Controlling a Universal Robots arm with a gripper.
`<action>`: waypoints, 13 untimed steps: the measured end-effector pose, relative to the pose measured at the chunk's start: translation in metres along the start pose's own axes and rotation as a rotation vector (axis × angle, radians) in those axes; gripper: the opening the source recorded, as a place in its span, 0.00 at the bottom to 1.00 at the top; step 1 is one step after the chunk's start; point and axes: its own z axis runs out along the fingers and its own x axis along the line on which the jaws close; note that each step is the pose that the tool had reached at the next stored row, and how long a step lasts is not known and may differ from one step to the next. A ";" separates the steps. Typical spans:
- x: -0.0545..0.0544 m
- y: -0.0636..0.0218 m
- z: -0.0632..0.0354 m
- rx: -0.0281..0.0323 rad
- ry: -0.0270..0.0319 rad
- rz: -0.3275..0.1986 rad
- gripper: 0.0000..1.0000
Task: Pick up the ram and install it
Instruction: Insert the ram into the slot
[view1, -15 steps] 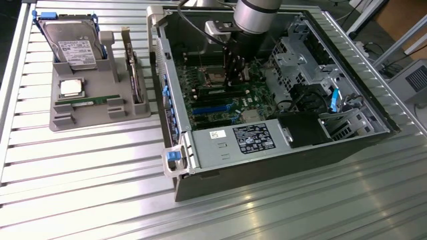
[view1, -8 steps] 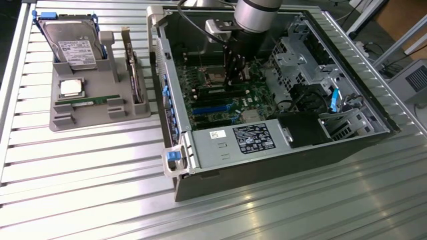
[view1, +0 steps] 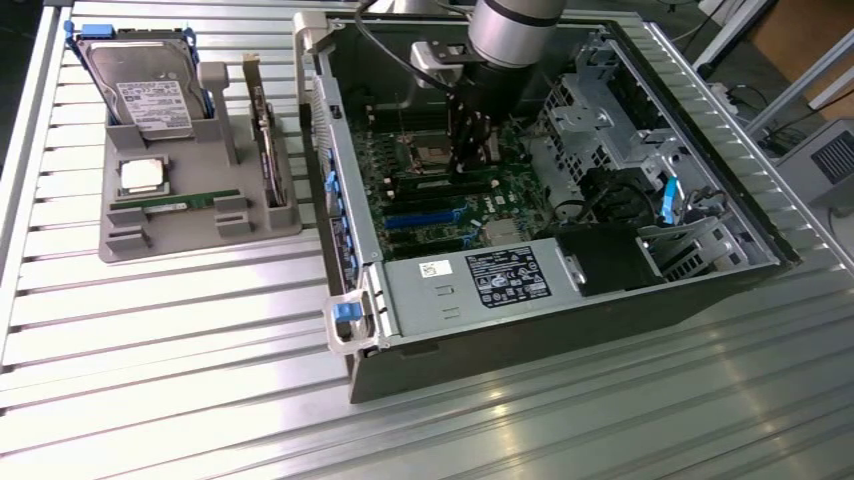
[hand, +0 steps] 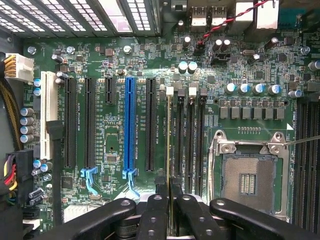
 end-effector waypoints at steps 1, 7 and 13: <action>0.001 0.0000 0.0001 0.0001 0.0000 0.000 0.14; 0.000 0.0000 0.0005 0.0000 0.0000 0.000 0.14; 0.000 -0.0001 0.0015 0.0001 -0.0001 0.000 0.14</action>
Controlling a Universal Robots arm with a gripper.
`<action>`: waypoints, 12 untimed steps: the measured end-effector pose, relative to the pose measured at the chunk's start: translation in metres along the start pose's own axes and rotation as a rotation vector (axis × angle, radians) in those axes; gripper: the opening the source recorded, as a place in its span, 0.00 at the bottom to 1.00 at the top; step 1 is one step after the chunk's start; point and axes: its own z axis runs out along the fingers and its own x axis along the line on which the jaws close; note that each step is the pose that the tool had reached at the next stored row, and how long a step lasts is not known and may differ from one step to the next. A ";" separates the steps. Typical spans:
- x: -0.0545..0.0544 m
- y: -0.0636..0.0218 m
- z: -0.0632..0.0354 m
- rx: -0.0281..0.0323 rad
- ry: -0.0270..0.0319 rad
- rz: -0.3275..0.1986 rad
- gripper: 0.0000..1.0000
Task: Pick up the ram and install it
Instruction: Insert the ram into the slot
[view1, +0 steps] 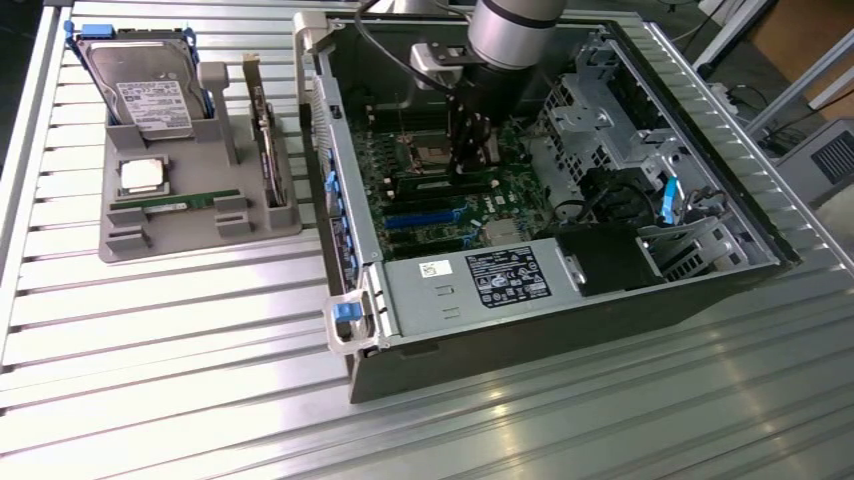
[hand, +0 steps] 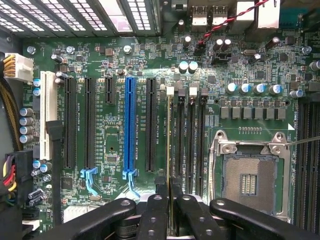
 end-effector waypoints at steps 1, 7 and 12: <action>0.000 0.0000 0.0001 0.0000 0.0000 0.000 0.14; 0.000 0.0000 0.0015 -0.0001 0.0002 0.000 0.14; 0.000 -0.0001 0.0021 -0.0001 0.0002 0.000 0.14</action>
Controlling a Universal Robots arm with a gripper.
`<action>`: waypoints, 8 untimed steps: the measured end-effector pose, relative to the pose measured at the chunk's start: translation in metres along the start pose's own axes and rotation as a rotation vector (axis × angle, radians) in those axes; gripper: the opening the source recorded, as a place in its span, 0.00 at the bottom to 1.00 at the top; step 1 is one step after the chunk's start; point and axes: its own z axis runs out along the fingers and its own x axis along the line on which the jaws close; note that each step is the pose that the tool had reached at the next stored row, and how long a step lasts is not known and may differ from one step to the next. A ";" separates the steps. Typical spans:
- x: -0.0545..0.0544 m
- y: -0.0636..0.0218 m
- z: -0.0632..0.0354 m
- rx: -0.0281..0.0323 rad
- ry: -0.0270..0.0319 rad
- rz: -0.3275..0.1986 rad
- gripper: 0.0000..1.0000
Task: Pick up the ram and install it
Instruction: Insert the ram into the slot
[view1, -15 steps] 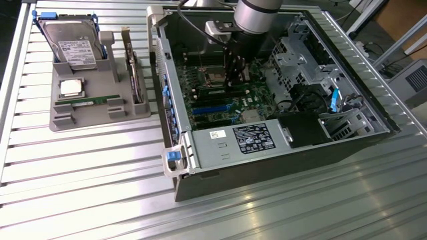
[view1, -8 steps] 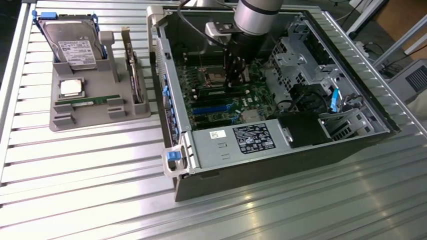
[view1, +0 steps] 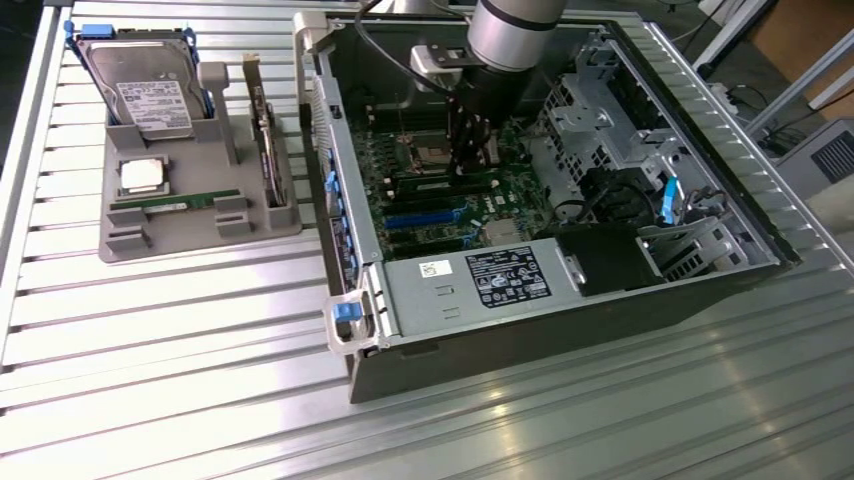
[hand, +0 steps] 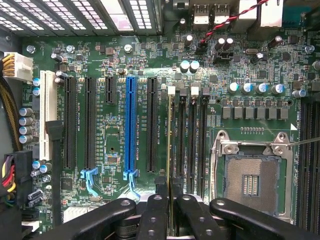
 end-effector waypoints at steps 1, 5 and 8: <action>0.000 0.0000 0.0000 0.0000 0.0000 0.000 0.14; 0.000 0.0000 0.0000 0.0000 -0.0001 0.000 0.21; 0.000 0.0001 -0.0021 0.0003 -0.0004 0.000 0.27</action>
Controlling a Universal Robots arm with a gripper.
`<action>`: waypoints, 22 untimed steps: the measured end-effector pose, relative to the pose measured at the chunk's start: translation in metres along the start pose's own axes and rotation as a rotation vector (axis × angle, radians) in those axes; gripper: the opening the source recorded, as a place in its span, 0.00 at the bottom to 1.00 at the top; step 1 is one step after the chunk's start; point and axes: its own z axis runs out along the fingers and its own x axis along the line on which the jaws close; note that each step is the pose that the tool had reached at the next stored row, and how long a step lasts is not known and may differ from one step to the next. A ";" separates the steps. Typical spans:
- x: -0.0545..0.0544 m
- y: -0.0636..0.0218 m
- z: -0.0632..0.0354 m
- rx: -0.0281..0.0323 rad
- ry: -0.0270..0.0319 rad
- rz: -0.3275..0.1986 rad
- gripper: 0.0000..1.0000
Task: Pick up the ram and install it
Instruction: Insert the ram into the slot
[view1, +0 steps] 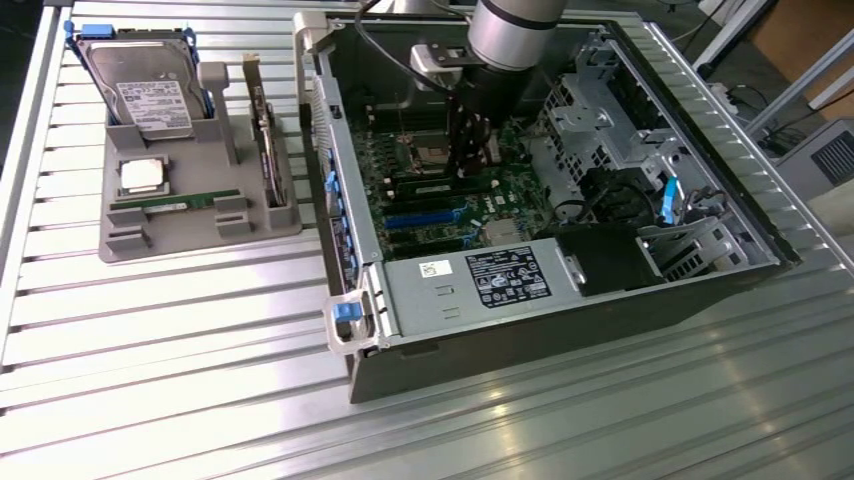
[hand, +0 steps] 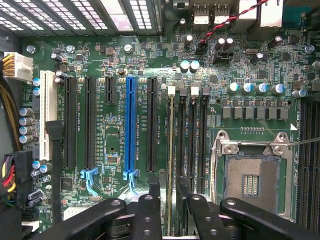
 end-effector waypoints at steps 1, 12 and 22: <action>0.000 0.0004 -0.0080 0.0011 0.0002 0.000 0.27; -0.001 -0.0591 -0.0222 -0.0154 0.0074 -0.001 0.10; 0.002 -0.0855 -0.0483 -0.0156 0.0092 -0.001 0.10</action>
